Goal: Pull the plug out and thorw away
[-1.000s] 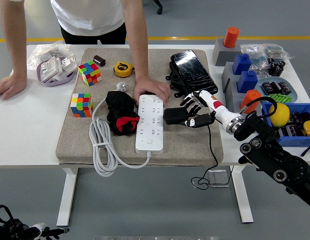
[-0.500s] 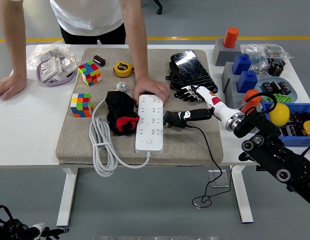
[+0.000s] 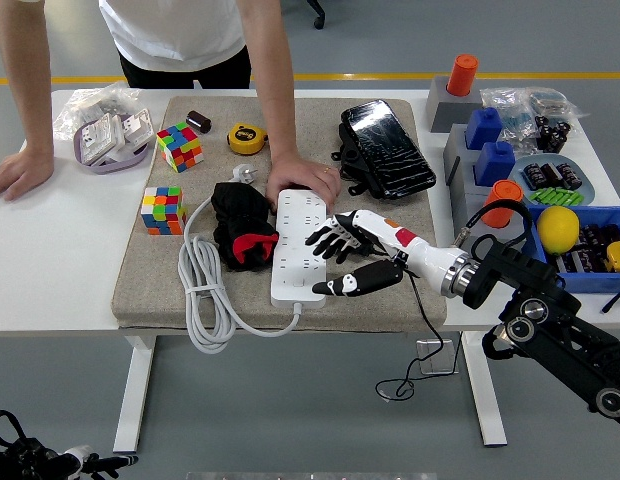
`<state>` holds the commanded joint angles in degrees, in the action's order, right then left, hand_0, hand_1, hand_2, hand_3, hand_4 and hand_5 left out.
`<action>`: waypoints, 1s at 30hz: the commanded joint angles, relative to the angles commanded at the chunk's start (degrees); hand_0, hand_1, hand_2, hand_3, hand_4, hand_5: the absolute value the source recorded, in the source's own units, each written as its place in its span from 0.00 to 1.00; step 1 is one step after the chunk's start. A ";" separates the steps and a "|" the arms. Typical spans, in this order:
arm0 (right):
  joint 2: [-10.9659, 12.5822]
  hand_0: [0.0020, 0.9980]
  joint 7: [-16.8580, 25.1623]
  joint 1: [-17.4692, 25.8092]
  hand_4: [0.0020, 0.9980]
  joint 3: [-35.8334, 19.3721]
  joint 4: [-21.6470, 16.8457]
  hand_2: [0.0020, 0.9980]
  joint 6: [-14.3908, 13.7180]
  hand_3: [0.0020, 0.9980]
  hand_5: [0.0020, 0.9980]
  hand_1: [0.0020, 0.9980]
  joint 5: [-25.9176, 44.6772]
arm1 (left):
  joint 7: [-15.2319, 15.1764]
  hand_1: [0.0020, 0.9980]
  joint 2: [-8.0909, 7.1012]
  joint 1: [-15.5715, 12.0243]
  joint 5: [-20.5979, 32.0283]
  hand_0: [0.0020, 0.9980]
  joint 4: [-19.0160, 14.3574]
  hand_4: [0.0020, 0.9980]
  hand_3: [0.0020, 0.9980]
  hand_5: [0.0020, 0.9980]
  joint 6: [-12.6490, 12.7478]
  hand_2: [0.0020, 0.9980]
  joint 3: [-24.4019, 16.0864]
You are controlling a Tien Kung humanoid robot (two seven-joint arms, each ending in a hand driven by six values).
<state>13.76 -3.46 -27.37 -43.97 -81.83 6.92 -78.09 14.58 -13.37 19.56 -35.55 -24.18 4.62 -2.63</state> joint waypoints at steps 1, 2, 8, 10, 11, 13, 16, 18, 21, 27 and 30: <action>-0.17 0.00 -0.41 -0.06 0.63 0.30 0.27 0.19 0.59 0.60 0.00 0.07 0.02 | 0.02 0.66 0.02 -0.02 -0.03 0.53 -0.01 0.82 0.65 0.70 -0.01 0.69 -0.01; -0.39 0.00 -1.03 -0.06 0.63 0.56 0.64 0.19 1.42 0.60 0.00 0.07 0.15 | 0.02 0.66 0.05 -0.03 -0.05 0.53 -0.03 0.82 0.65 0.70 -0.02 0.69 0.00; -1.32 0.00 -2.92 -0.29 0.64 1.94 1.76 0.13 3.77 0.69 0.00 0.00 0.72 | 0.05 0.66 0.03 -0.16 0.05 0.53 -0.02 0.82 0.65 0.70 -0.02 0.69 -0.14; -1.68 0.00 -3.73 -0.73 0.64 2.88 2.51 0.13 4.74 0.69 0.00 0.00 0.62 | 0.11 0.66 0.04 -0.15 -0.12 0.53 -0.03 0.82 0.65 0.70 -0.05 0.69 -0.21; -1.83 0.00 -4.08 -0.96 0.64 3.32 2.86 0.13 5.12 0.69 0.00 0.00 0.41 | 0.14 0.66 0.04 -0.14 -0.26 0.53 -0.04 0.82 0.65 0.70 -0.08 0.69 -0.25; -2.18 0.00 -4.91 -1.63 0.72 4.34 3.75 0.12 6.10 0.82 0.00 0.00 -0.29 | 0.30 0.66 0.02 -0.07 -0.65 0.53 -0.06 0.82 0.65 0.70 -0.21 0.69 -0.43; -2.60 0.00 -5.53 -2.62 0.72 5.50 5.13 0.12 6.67 0.82 0.00 0.00 -0.75 | 0.38 0.66 -0.05 0.05 -0.94 0.53 -0.10 0.82 0.65 0.70 -0.31 0.69 -0.54; -2.98 0.00 -5.63 -3.40 0.68 6.11 6.07 0.12 6.63 0.86 0.00 0.00 -1.39 | 0.48 0.66 -0.12 0.09 -1.15 0.53 -0.10 0.82 0.65 0.70 -0.39 0.69 -0.70; -3.57 0.00 -5.73 -4.28 0.68 6.51 7.25 0.12 6.39 0.86 0.00 0.00 -1.72 | 0.59 0.66 -0.19 0.14 -1.43 0.53 -0.11 0.82 0.65 0.70 -0.48 0.69 -0.85; -4.24 0.00 -6.16 -5.24 0.68 6.78 9.43 0.11 6.69 0.90 0.00 0.00 -2.69 | 0.71 0.66 -0.25 0.13 -1.68 0.53 -0.15 0.82 0.65 0.70 -0.58 0.69 -0.99; -4.56 0.00 -6.09 -5.73 0.67 7.10 11.21 0.11 6.47 0.91 0.00 0.00 -3.36 | 0.77 0.66 -0.29 0.02 -1.79 0.53 -0.14 0.82 0.65 0.70 -0.61 0.69 -1.09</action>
<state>9.20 -9.55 -33.10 -36.87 -70.62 13.40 -81.45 15.35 -13.66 19.58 -37.34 -24.32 4.02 -3.72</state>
